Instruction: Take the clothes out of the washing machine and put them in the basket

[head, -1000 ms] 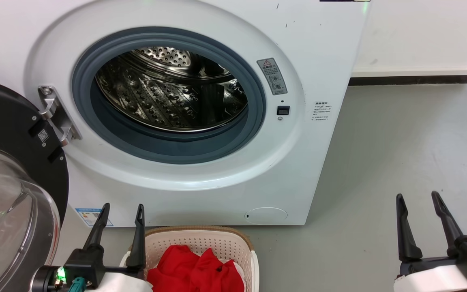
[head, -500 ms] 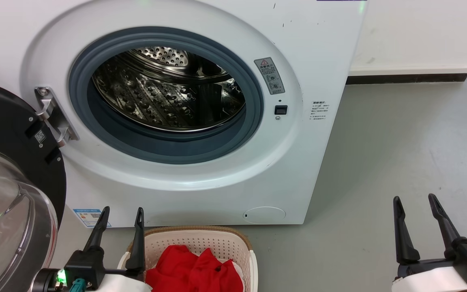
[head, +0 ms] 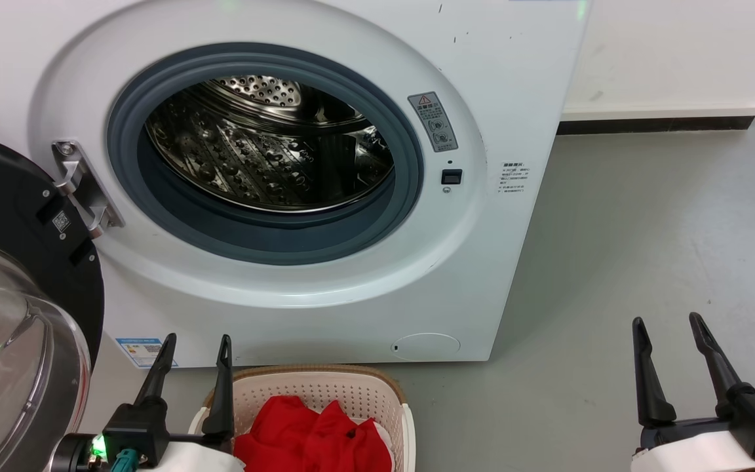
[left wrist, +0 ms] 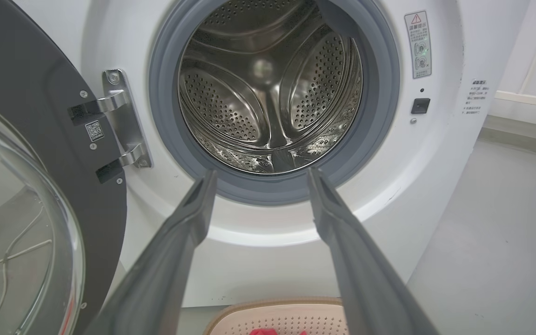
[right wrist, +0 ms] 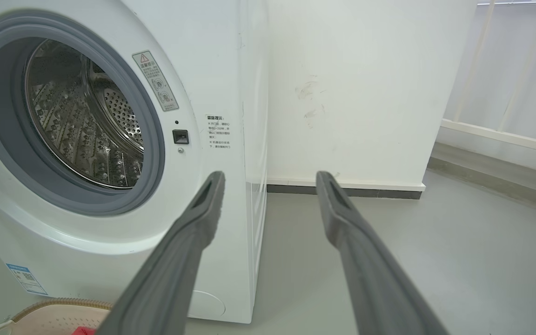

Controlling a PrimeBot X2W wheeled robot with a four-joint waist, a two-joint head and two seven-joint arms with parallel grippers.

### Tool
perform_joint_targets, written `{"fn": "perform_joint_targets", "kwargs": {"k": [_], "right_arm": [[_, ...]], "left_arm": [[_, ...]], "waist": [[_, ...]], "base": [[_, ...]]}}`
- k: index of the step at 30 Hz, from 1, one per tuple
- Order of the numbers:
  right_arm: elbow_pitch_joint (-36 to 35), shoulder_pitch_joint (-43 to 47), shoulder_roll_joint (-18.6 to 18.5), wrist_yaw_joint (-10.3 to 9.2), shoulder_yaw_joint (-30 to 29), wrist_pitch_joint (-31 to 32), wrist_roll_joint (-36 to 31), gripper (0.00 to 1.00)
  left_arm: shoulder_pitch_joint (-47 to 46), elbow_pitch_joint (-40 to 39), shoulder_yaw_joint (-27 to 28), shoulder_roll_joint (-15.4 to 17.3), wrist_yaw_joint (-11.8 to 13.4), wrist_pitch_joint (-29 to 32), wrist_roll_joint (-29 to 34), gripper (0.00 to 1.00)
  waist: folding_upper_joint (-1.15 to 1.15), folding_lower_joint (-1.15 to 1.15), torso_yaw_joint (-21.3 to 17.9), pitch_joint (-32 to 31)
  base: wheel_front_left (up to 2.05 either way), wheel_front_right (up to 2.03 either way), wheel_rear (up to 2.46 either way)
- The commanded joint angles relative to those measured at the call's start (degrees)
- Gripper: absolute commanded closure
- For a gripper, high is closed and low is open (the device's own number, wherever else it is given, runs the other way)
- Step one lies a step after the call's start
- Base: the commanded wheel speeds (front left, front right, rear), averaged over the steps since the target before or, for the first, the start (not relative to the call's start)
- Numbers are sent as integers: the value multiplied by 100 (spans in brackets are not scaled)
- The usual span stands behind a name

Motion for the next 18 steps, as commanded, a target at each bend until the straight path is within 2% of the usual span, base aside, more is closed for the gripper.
{"fn": "perform_joint_targets", "kwargs": {"k": [1,2,3,7,18], "right_arm": [[-12,-53,-4,-4,10,-13,6,0],[-14,-52,-4,-4,11,-13,1,0],[18,4,2,1,7,0,3,100],[193,50,15,1,25,32,103,100],[353,-128,-58,1,65,286,1526,100]], "left_arm": [[-54,-3,20,-8,-10,-15,12,0],[-56,-11,19,-11,-10,-15,-6,0],[-3,20,1,-3,-13,0,-14,100],[32,253,17,-23,-16,73,-106,100],[-131,356,90,-24,-38,401,-1444,100]], "waist": [[0,0,8,7],[0,0,12,10],[0,0,10,10],[0,1,12,10],[0,1,31,7]], "base": [[0,0,0],[0,0,0],[0,0,0],[0,0,0],[0,0,0]]}}
